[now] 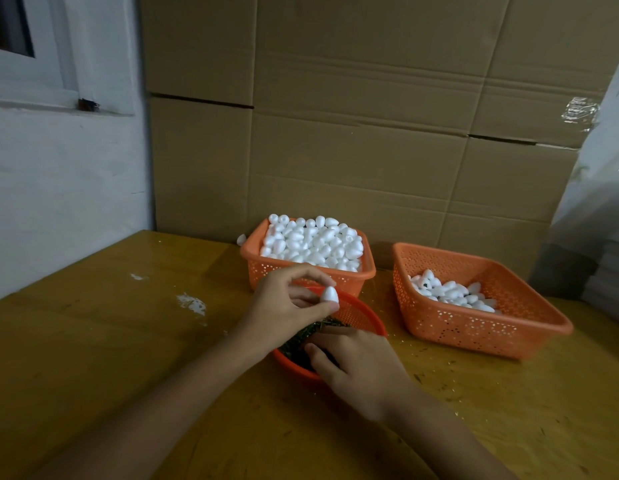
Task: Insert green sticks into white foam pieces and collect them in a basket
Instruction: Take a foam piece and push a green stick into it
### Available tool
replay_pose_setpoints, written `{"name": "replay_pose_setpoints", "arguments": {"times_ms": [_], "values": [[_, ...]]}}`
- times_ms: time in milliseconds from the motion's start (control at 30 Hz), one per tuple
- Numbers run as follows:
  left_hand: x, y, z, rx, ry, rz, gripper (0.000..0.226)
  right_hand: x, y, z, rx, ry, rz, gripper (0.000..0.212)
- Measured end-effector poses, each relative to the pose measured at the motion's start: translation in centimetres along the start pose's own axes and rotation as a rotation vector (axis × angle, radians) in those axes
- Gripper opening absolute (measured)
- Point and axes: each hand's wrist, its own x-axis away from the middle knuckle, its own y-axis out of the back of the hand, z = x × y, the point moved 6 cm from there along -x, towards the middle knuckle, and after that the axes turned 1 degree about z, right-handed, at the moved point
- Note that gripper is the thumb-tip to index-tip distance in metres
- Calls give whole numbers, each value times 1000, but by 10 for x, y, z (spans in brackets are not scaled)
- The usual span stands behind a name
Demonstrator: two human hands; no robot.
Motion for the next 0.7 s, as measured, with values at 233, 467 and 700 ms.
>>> {"name": "replay_pose_setpoints", "arguments": {"times_ms": [233, 467, 700], "values": [[-1, 5, 1, 144, 28, -22, 24, 0, -2, 3, 29, 7, -42, 47], [-4, 10, 4, 317, 79, -83, 25, 0, -3, 2, 21, 1, -72, 56], [-3, 8, 5, 330, 75, -64, 25, 0, -2, 3, 4, -3, -70, 58]]}}
